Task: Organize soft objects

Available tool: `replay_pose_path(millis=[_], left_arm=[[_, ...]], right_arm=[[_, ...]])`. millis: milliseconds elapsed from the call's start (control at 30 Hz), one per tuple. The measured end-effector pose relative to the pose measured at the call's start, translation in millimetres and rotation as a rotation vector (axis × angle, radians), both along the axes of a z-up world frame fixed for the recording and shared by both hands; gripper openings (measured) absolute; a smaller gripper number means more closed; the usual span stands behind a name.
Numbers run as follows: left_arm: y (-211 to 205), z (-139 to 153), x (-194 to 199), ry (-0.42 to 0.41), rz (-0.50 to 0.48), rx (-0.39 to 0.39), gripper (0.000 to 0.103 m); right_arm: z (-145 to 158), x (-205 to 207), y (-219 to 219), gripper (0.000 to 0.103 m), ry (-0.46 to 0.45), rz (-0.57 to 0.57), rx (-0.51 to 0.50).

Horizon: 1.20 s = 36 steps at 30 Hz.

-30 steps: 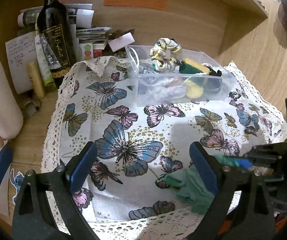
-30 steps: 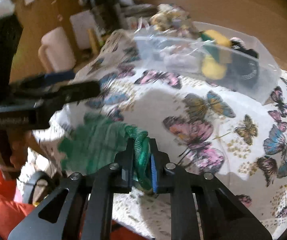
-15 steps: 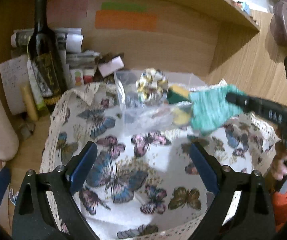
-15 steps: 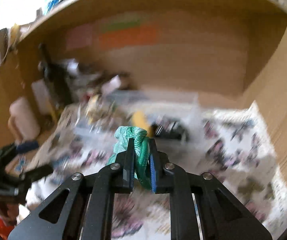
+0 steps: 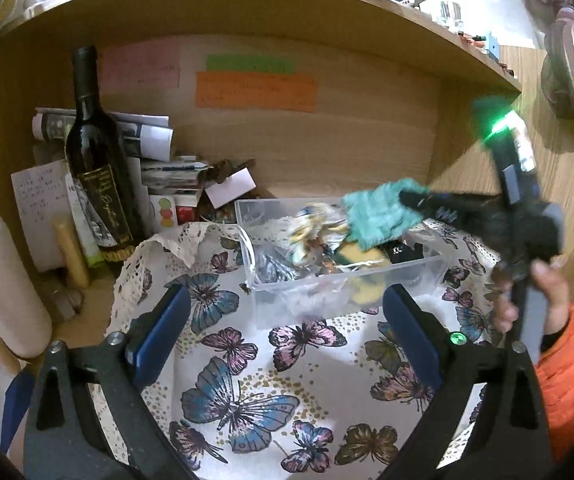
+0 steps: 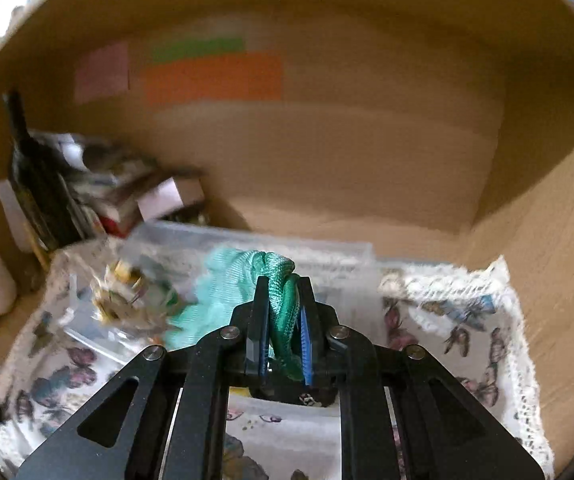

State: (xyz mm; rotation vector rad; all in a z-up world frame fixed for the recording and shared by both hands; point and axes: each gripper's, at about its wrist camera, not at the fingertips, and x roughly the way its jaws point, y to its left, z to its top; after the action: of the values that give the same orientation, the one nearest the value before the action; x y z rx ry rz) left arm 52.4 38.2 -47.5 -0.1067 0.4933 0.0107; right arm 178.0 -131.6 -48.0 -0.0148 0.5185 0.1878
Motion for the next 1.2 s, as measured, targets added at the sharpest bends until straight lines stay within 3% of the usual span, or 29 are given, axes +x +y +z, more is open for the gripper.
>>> replay_pose_path(millis=[100, 233, 333, 400, 533, 900, 1200], left_arm=[[1.1, -0.2, -0.2, -0.001, 0.004, -0.003, 0.098], [2.1, -0.9, 0.3, -0.001, 0.009, -0.009, 0.098], [1.3, -0.1, 3.2, -0.003, 0.014, -0.010, 0.098], [0.4, 2.1, 4.0, -0.012, 0.013, -0.013, 0.098], [-2.1, 9.9, 3.6, -0.044, 0.013, -0.012, 0.098], [-14.6, 38.7, -1.9, -0.156, 0.015, 0.026, 0.102], [-17.8, 53.2, -11.1, -0.202, 0.022, 0.034, 0.103]], right_arm=[[-23.9, 16.0, 6.0, 0.015, 0.095, 0.010, -0.026], [-34.2, 11.9, 9.1, 0.017, 0.114, 0.018, -0.068], [-28.1, 1.2, 3.5, 0.034, 0.097, 0.014, -0.070], [-20.0, -10.4, -1.7, 0.050, 0.060, 0.008, -0.061], [-1.8, -33.9, -9.4, 0.055, -0.007, 0.014, -0.035], [47.6, -116.4, -27.0, 0.093, -0.241, 0.050, 0.079], [58.2, -145.5, -34.0, 0.103, -0.316, 0.041, 0.124]])
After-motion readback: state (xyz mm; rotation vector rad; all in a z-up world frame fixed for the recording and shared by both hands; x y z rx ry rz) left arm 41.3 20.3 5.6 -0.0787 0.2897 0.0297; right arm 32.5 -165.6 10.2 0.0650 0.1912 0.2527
